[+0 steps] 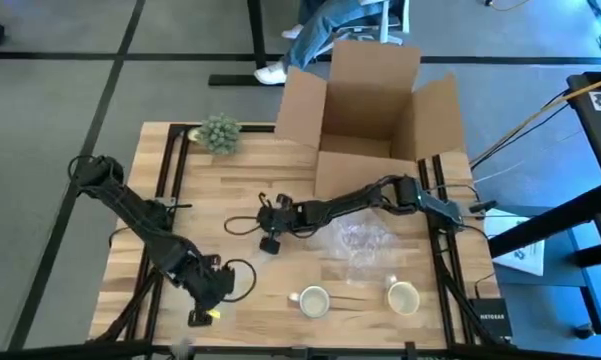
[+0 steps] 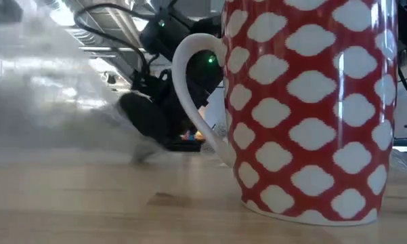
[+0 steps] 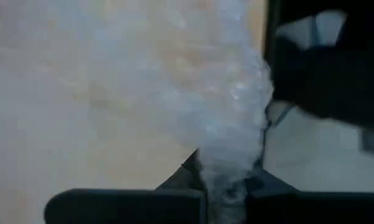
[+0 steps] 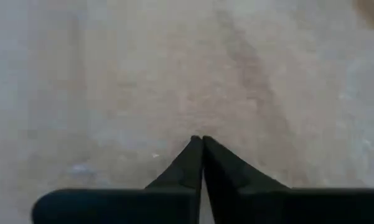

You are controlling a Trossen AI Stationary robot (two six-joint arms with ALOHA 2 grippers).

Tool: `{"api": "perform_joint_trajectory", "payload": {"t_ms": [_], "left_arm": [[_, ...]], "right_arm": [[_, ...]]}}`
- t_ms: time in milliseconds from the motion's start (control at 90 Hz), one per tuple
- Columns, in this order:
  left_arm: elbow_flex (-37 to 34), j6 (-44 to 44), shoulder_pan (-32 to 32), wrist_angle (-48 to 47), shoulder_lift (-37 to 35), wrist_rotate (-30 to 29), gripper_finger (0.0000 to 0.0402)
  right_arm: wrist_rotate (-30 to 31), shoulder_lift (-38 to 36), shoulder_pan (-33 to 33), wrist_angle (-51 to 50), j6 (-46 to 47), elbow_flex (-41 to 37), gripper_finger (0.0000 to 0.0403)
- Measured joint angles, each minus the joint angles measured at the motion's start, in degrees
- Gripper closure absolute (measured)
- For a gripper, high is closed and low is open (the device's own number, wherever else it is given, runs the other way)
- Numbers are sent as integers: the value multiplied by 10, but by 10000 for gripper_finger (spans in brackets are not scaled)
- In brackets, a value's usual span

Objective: Wrap mug
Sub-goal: Wrap the red patterned mug with the bubble wrap

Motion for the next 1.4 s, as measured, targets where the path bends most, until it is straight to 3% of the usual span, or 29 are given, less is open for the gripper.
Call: {"api": "perform_joint_trajectory", "payload": {"t_ms": [267, 600, 756, 844, 956, 1011, 1111, 1289, 1400], "left_arm": [[-1, -62, 18, 3, 23, -2, 388], [-1, -40, 49, 66, 56, 20, 231], [37, -50, 66, -73, 34, 28, 193], [80, -63, 61, -176, 7, -14, 198], [93, -68, 50, -268, -27, -160, 208], [76, -67, 60, -303, -38, -206, 211], [12, -64, 99, -306, -55, -218, 213], [-136, -12, 159, -148, -88, -196, 214], [-221, 14, 198, -44, -105, -204, 214]], "right_arm": [[-2, 3, -8, -18, -18, 23, 403], [9, 2, -8, -41, -18, 25, 403], [8, 2, -8, -42, -22, 25, 403], [6, 2, -8, -42, -25, 25, 403], [3, 0, -8, -42, -31, 25, 403], [1, -3, -8, -48, -32, 24, 403], [-26, -20, -8, -67, -27, 22, 403], [-140, -72, 2, -118, -10, 23, 403], [-174, -85, 30, -111, -6, 23, 403]]}}
